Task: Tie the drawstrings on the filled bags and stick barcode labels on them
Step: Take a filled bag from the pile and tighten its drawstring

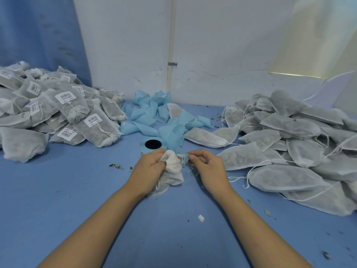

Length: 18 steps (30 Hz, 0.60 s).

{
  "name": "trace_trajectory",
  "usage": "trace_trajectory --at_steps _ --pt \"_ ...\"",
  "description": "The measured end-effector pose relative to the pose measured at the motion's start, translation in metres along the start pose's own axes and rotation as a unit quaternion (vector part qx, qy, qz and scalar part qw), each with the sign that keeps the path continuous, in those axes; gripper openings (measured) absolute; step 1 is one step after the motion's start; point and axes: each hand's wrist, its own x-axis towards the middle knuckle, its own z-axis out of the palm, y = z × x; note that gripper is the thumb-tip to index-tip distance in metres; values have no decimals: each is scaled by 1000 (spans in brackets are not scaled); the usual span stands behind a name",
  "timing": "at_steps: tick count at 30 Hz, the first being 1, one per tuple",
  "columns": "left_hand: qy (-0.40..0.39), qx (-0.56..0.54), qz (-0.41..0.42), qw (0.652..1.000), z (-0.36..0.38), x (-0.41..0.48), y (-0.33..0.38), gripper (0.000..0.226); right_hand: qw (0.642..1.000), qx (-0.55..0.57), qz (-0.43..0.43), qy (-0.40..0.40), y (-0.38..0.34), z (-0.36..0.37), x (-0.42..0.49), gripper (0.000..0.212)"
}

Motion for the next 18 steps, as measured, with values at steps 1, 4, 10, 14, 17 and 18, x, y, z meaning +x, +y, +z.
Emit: trace_trajectory --at_steps 1,4,10,14,17,18 --pt "2 -2 -2 1000 0 0 1 15 1000 -3 0 16 0 -1 0 17" --pt "7 -16 -9 1000 0 -1 2 24 995 -37 -17 94 1 -4 0 15" --pt "19 -9 -37 999 1 -1 4 33 984 -32 -20 175 -3 -6 -2 15" --pt "10 -3 -35 999 5 -1 10 45 986 16 -20 164 -7 -5 -5 16" --pt "28 -55 -46 997 8 1 18 45 987 57 -33 150 -11 -1 -8 14" --pt "37 -83 -57 994 9 1 19 36 986 68 -36 151 -12 1 -8 13"
